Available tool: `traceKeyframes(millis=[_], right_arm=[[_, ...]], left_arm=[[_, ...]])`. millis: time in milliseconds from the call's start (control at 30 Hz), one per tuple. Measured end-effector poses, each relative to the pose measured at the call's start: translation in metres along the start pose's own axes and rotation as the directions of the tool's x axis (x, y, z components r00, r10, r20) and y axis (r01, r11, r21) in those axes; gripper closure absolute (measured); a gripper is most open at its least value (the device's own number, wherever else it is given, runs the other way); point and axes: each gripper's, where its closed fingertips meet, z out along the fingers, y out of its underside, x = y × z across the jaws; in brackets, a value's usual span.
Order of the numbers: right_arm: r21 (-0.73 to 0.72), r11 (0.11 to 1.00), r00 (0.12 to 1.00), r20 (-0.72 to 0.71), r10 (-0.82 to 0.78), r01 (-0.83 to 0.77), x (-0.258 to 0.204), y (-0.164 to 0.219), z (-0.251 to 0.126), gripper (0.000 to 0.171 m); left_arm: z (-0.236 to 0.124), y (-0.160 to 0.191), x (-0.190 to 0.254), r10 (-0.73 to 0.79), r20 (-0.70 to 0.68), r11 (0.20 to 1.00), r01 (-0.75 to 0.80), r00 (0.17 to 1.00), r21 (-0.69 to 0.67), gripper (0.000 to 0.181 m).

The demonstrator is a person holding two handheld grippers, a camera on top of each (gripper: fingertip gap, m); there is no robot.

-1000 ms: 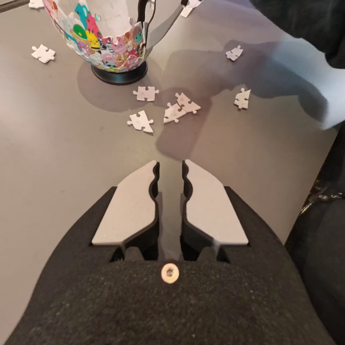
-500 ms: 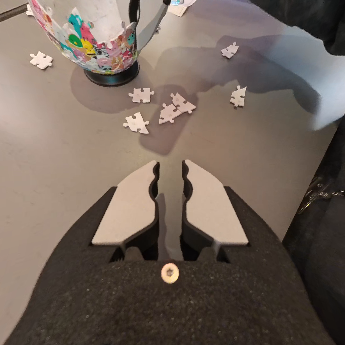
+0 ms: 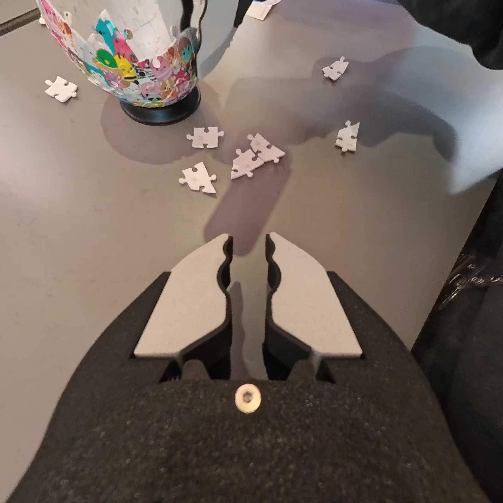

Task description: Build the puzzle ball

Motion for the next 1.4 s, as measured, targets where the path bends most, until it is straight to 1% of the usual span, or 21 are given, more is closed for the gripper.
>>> traceKeyframes(millis=[133,333,400,467,500,533,567,633,700,767,833,900,967,1067,1100,1200,1233,1300,1400], right_arm=[[-0.048,0.999,1.000,0.015,0.017,-0.017,-0.001,0.003,0.002,0.168],[-0.037,0.998,0.998,0.050,0.045,-0.043,-0.002,0.005,-0.001,0.168],[-0.039,0.999,0.999,0.037,0.035,-0.033,-0.002,0.004,0.000,0.168],[-0.042,0.999,1.000,-0.008,0.009,-0.010,-0.001,0.004,0.000,0.166],[-0.057,0.998,0.999,-0.037,-0.015,0.013,-0.001,0.005,-0.001,0.157],[-0.078,0.996,0.997,-0.069,-0.037,0.031,-0.001,0.006,-0.002,0.141],[-0.099,0.994,0.992,-0.113,-0.054,0.043,0.001,0.007,-0.005,0.134],[-0.113,0.992,0.980,-0.184,-0.070,0.050,0.001,0.007,-0.011,0.133],[-0.090,0.995,0.980,-0.192,-0.051,0.035,-0.006,0.004,-0.013,0.130],[-0.074,0.997,0.982,-0.185,-0.028,0.014,-0.011,0.002,-0.011,0.122],[-0.069,0.998,0.982,-0.189,-0.010,-0.003,-0.010,0.004,-0.005,0.121],[-0.059,0.998,0.982,-0.186,0.018,-0.030,-0.010,0.006,0.000,0.124],[-0.036,0.998,0.974,-0.223,0.035,-0.044,-0.004,0.006,0.004,0.131],[-0.027,0.998,0.951,-0.307,0.047,-0.058,0.004,0.010,0.011,0.134],[-0.028,0.997,0.943,-0.329,0.053,-0.066,0.006,0.012,0.015,0.136],[-0.007,0.997,0.920,-0.385,0.068,-0.077,0.008,0.014,0.017,0.130],[0.008,0.997,0.912,-0.403,0.072,-0.075,0.007,0.013,0.012,0.128],[0.067,0.996,0.898,-0.430,0.088,-0.066,0.002,0.008,-0.005,0.129],[0.129,0.990,0.857,-0.502,0.116,-0.059,-0.001,0.006,-0.029,0.128]], left_arm=[[-0.001,0.001,0.000,0.005,0.002,1.000,-0.005,1.000,-0.005,0.159],[0.002,0.004,0.002,0.010,-0.010,1.000,-0.010,1.000,-0.016,0.159],[0.005,0.004,0.003,0.012,-0.018,1.000,-0.012,1.000,-0.019,0.159],[0.009,0.003,0.002,0.013,-0.018,1.000,-0.013,1.000,-0.026,0.159],[0.012,0.003,0.001,0.010,-0.013,1.000,-0.011,1.000,-0.029,0.159],[0.014,0.003,-0.002,0.006,-0.006,0.999,-0.006,1.000,-0.032,0.159],[0.016,0.002,-0.004,0.000,-0.002,0.999,-0.001,1.000,-0.035,0.159],[0.021,0.000,-0.007,-0.010,-0.007,0.999,0.010,1.000,-0.038,0.159],[0.025,-0.005,-0.011,-0.020,-0.013,0.999,0.019,1.000,-0.029,0.159],[0.029,-0.011,-0.017,-0.043,-0.027,0.999,0.042,0.999,-0.013,0.159],[0.034,-0.017,-0.024,-0.072,-0.051,0.997,0.072,0.996,0.002,0.159],[0.038,-0.023,-0.034,-0.092,-0.063,0.996,0.093,0.994,0.006,0.159],[0.043,-0.033,-0.049,-0.108,-0.055,0.994,0.109,0.993,0.020,0.159],[0.049,-0.056,-0.072,-0.140,-0.036,0.988,0.142,0.989,0.067,0.158],[0.050,-0.065,-0.079,-0.154,-0.033,0.984,0.156,0.988,0.089,0.156],[0.056,-0.086,-0.096,-0.211,-0.050,0.966,0.216,0.976,0.144,0.142],[0.058,-0.091,-0.100,-0.232,-0.065,0.959,0.239,0.971,0.151,0.136],[0.063,-0.097,-0.106,-0.268,-0.089,0.948,0.279,0.959,0.156,0.126],[0.069,-0.104,-0.109,-0.303,-0.120,0.933,0.320,0.945,0.166,0.125]])
